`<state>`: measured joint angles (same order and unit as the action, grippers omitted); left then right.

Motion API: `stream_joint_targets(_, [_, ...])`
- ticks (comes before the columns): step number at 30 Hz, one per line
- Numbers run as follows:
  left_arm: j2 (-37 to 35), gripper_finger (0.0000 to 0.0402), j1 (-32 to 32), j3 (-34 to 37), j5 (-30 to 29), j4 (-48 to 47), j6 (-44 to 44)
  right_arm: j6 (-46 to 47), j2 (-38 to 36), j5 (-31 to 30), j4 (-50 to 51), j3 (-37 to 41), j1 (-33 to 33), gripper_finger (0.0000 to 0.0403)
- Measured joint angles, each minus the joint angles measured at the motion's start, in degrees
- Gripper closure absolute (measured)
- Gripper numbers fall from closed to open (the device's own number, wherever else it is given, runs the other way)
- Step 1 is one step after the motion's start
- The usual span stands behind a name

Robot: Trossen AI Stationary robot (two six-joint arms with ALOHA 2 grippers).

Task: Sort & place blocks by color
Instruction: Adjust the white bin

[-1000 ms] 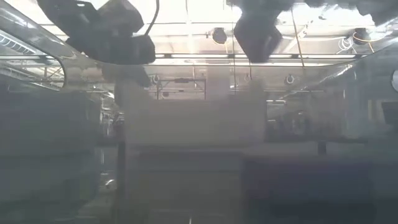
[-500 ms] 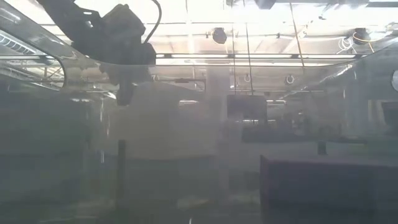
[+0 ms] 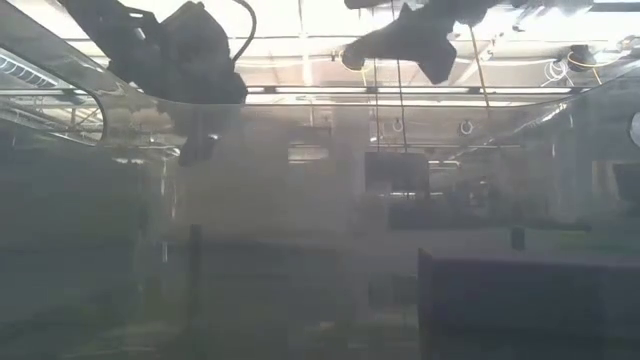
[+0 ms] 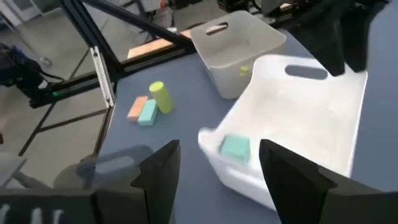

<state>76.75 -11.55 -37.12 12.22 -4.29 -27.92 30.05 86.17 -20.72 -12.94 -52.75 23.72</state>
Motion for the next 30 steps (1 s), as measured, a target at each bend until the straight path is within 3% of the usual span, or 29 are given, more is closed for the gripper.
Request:
stream_joint_targets(4, [0.0,0.0147,1.5,0.0,-1.0,-0.6,-3.2,3.3,0.0,3.0,3.3,0.0,-1.0,0.0191])
stream_joint_targets(18, [0.3,0.0147,8.9,0.2,-0.3,10.7,-8.8,7.9,1.9,2.8,0.6,3.2,-1.8,0.0191])
stream_joint_targets(21, [-2.8,0.0147,7.1,0.2,-1.3,5.9,-6.5,6.6,1.8,3.9,-3.2,3.2,-1.8,0.0191])
stream_joint_targets(25, [-6.3,0.0147,4.2,0.2,-8.9,-4.5,-7.0,6.8,1.9,4.3,-3.1,3.2,-1.7,0.0191])
stream_joint_targets(30, [-6.3,0.0147,3.2,0.2,-12.6,-13.4,-10.1,6.0,1.9,4.3,-3.1,3.2,-1.5,0.0191])
